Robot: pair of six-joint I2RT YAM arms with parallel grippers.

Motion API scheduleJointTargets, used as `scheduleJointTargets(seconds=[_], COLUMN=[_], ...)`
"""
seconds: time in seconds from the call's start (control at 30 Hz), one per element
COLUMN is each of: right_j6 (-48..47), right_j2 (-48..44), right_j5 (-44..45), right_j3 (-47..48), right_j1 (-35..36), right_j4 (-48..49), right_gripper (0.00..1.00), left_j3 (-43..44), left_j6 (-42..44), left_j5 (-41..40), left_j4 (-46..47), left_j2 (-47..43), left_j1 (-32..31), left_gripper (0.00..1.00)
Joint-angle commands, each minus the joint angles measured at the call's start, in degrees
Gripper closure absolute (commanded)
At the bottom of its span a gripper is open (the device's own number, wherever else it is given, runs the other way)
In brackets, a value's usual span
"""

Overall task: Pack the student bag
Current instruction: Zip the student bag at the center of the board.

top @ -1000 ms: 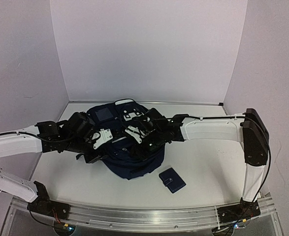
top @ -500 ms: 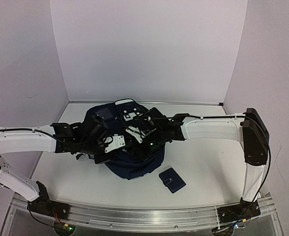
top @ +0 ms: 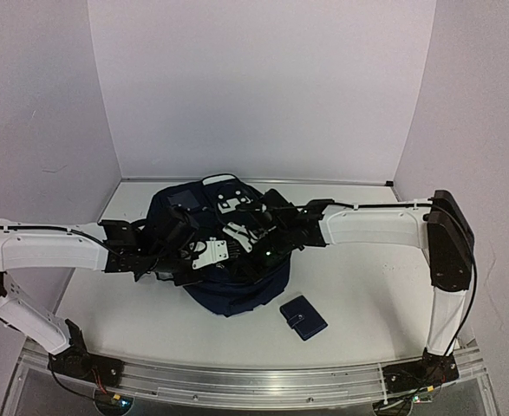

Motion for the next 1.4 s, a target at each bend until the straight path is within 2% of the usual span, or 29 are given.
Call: scheduleJointTargets(seconds=[0.0, 0.1, 0.53, 0.77, 0.93, 1.0, 1.1, 1.13, 1.17, 1.2, 1.27, 1.37], right_j6=[0.1, -0.2, -3.2, -6.2, -4.4, -3.1, -2.4, -2.2, -1.8, -1.3, -0.3, 0.4], right_j2=[-2.0, -2.9, -9.0, -9.3, -9.1, -8.8, -8.7, -8.6, -8.3, -7.8, -6.8, -5.6], right_j5=[-1.1, -0.5, 3.0, 4.8, 0.7, -2.2, -5.4, -6.2, -7.0, -8.0, -9.5, -11.3], right_j3=[0.7, -0.2, -9.0, -11.1, -11.4, -11.7, -11.8, -11.5, -11.0, -10.4, -8.8, -6.9], right_j1=[-0.9, -2.2, -12.4, -17.9, -17.6, -16.0, -11.6, -10.0, -9.0, -8.1, -7.3, -6.9], right_j4=[-0.5, -0.9, -1.9, -2.7, -2.7, -2.6, -2.3, -2.2, -2.2, -2.3, -2.3, -2.2], right_gripper=[1.0, 1.0, 1.0, 1.0, 1.0, 1.0, 1.0, 1.0, 1.0, 1.0, 1.0, 1.0], left_j3=[0.3, -1.0, -5.3, -7.6, -9.8, -11.0, -9.8, -8.7, -7.2, -5.5, -3.8, -3.2], left_j6=[1.6, 1.2, -0.5, -1.7, -0.9, 0.5, 0.8, 0.4, -0.5, -1.4, -2.8, -3.6], left_j5=[-4.0, -5.4, -11.7, -15.1, -14.4, -12.6, -10.6, -9.8, -7.9, -5.4, -3.4, -6.2], left_j4=[0.8, -0.3, -7.1, -10.1, -9.2, -7.2, -7.0, -8.1, -9.5, -11.3, -12.2, -12.0], left_j2=[-0.3, -2.3, -9.9, -13.3, -16.6, -18.0, -18.7, -18.2, -18.0, -17.8, -18.1, -16.8], left_j1=[-0.3, -0.3, -0.1, 1.3, 6.8, 9.9, 11.0, 11.0, 10.9, 10.6, 8.2, 1.8], left_gripper=[0.92, 0.99, 1.0, 1.0, 1.0, 1.0, 0.99, 0.97, 0.91, 0.8, 0.67, 0.61])
